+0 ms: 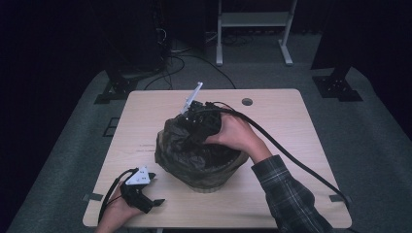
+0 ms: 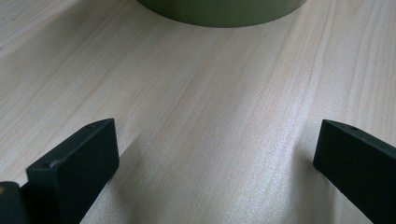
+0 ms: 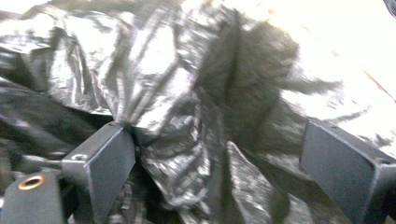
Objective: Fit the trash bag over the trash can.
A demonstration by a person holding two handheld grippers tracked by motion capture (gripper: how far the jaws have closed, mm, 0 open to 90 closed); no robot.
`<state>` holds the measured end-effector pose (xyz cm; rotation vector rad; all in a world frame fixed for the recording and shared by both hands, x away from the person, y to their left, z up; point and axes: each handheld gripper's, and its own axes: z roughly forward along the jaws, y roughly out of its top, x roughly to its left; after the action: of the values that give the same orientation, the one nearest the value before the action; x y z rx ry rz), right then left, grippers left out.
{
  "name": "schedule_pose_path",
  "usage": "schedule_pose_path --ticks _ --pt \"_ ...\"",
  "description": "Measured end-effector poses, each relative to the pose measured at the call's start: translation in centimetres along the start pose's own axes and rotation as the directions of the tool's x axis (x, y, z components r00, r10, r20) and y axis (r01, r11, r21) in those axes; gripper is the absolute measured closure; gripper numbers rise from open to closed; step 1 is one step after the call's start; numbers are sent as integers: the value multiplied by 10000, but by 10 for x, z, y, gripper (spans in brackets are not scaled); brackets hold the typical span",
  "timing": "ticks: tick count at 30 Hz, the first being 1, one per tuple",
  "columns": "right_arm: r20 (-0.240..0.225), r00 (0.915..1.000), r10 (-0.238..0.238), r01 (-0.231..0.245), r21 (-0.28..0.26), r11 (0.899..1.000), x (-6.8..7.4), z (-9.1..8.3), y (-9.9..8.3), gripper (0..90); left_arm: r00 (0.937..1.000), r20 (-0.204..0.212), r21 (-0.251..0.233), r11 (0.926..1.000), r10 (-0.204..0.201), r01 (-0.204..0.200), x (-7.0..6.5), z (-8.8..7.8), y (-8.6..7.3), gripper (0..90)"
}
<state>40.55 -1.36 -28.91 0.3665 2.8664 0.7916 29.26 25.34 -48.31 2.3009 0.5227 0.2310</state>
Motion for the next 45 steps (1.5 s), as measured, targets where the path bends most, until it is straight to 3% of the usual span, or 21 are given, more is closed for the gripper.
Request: schedule_pose_path --ticks 5,12,15,20,23,27,32,37,39,41,45 --pt "193 9997 177 -190 654 9977 -6 16 -1 94 10000 -2 4 10000 4 -4 0 0 0 0" --pt "176 9998 -27 -2 1608 9870 -5 45 -2 94 10000 -4 -1 10000 6 -6 0 0 0 0" --pt "247 9997 -62 28 1362 9907 -4 38 -1 94 10000 -2 -1 10000 5 -5 0 0 0 0" --pt "358 9993 -44 31 381 9993 -1 3 -1 94 10000 -4 4 10000 13 -13 0 0 0 0" --pt "279 9996 -109 113 -139 9998 4 -19 -2 94 10000 -2 1 10000 13 -13 0 0 0 0" --pt "-82 9993 -362 358 -433 9984 20 -34 -6 94 10000 -2 4 10000 14 -14 0 0 0 0" --pt "-606 9959 -676 682 76 9976 40 -16 -7 93 10000 -2 3 10000 14 -14 0 0 0 0" --pt "-965 9911 -914 1002 910 9908 53 20 -5 93 10000 8 -1 10000 22 -22 0 0 0 0" --pt "-1121 9900 -858 954 827 9920 54 22 -4 92 10000 21 -1 10000 28 -28 0 0 0 0" --pt "-987 9912 -886 967 797 9921 53 20 -3 93 10000 21 -1 10000 29 -29 0 0 0 0" --pt "-898 9935 -694 736 440 9963 46 4 -5 92 10000 22 -1 10000 32 -32 0 0 0 0"
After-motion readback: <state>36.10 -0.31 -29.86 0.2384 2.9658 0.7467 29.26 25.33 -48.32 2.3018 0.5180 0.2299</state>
